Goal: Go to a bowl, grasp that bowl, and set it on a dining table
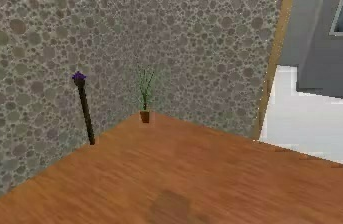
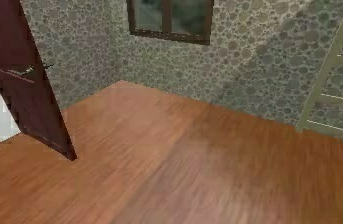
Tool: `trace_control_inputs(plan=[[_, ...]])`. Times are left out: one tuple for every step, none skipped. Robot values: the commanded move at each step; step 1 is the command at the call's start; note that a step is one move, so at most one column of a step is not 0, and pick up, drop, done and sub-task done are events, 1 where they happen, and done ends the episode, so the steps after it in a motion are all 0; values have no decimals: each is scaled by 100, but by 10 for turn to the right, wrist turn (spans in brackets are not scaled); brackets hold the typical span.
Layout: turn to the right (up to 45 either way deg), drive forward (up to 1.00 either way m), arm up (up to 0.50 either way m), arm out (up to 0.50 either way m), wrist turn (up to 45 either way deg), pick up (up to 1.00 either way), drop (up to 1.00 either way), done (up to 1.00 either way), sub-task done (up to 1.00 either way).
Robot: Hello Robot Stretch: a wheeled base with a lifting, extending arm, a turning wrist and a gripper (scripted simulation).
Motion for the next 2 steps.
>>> trace_control_inputs(plan=[[300, 0, 0, 0, 0, 0, 0, 0, 0], [0, 30, 0, 0, 0, 0, 0, 0, 0]])
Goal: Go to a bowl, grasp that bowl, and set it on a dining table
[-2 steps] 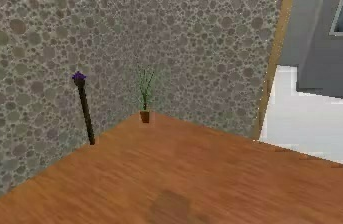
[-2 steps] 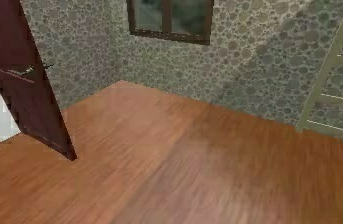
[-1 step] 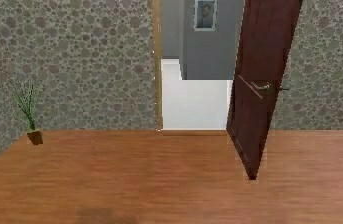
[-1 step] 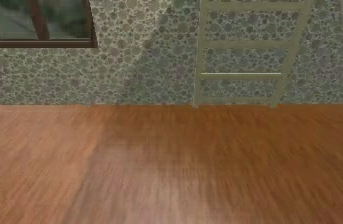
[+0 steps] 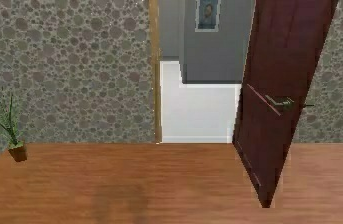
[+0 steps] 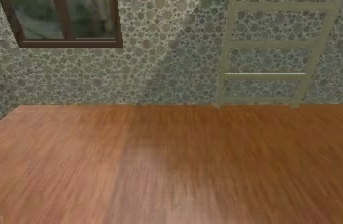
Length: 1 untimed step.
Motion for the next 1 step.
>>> trace_control_inputs(plan=[[30, 0, 0, 0, 0, 0, 0, 0, 0]])
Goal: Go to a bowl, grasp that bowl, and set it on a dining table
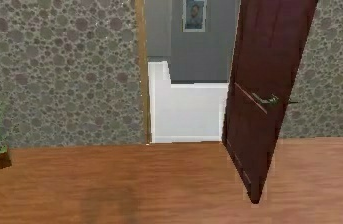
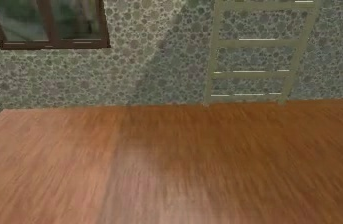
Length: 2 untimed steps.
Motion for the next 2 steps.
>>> trace_control_inputs(plan=[[0, 100, 0, 0, 0, 0, 0, 0, 0], [60, 0, 0, 0, 0, 0, 0, 0, 0]])
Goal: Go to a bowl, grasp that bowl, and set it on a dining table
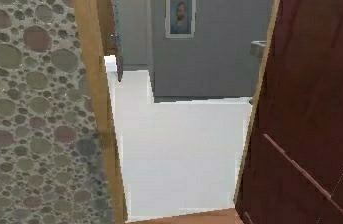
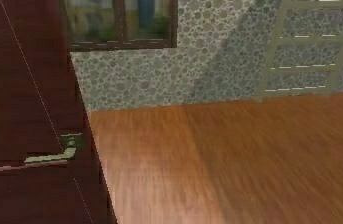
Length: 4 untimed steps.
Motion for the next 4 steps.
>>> trace_control_inputs(plan=[[0, 50, 0, 0, 0, 0, 0, 0, 0], [180, 0, 0, 0, 0, 0, 0, 0, 0], [0, 30, 0, 0, 0, 0, 0, 0, 0], [-420, 0, 0, 0, 0, 0, 0, 0, 0]])
